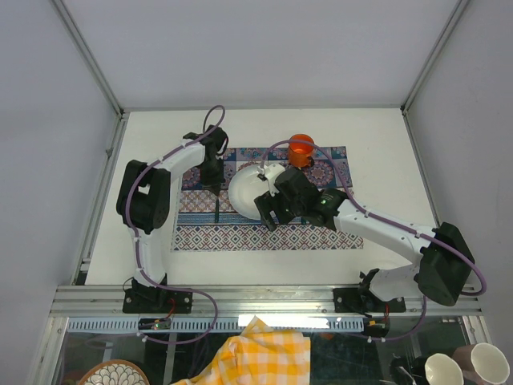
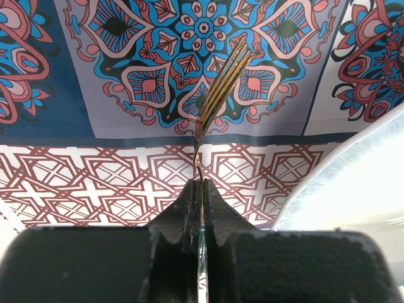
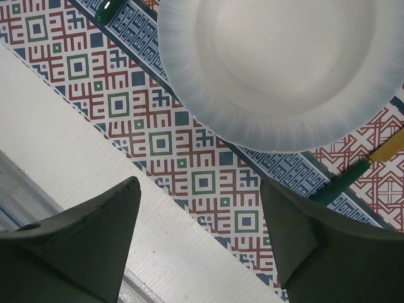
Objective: Set the dinner table for one person
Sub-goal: Move the fork onto the napkin.
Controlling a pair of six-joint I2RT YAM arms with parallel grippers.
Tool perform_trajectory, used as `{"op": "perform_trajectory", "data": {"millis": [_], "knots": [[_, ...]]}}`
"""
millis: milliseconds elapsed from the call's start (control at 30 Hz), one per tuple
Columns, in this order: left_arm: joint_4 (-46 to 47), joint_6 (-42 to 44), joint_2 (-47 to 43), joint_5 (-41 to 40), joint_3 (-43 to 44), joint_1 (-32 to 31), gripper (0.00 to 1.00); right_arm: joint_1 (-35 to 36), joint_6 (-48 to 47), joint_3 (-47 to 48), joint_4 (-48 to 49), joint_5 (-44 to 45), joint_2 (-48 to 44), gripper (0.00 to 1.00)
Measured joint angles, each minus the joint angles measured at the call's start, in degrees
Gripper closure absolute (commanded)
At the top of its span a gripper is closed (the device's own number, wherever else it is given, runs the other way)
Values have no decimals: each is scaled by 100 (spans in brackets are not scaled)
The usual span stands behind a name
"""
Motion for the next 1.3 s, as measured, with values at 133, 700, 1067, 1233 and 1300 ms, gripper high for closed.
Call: {"op": "perform_trajectory", "data": {"millis": [133, 700, 1067, 1233, 1300], "knots": [[-17, -2, 7, 0, 0, 0, 100, 0, 0, 0, 0, 0, 13, 20], [2, -11, 7, 7, -55, -2, 100, -11, -2, 0, 0, 0, 59, 20], [42, -48, 9, 31, -219, -2, 94, -13, -2, 0, 0, -2, 61, 21], [44, -81, 9, 31, -221, -2, 68, -17, -2, 0, 0, -4, 72, 21], [46, -72, 9, 33, -221, -2, 56, -17, -2, 0, 0, -4, 87, 21]]}}
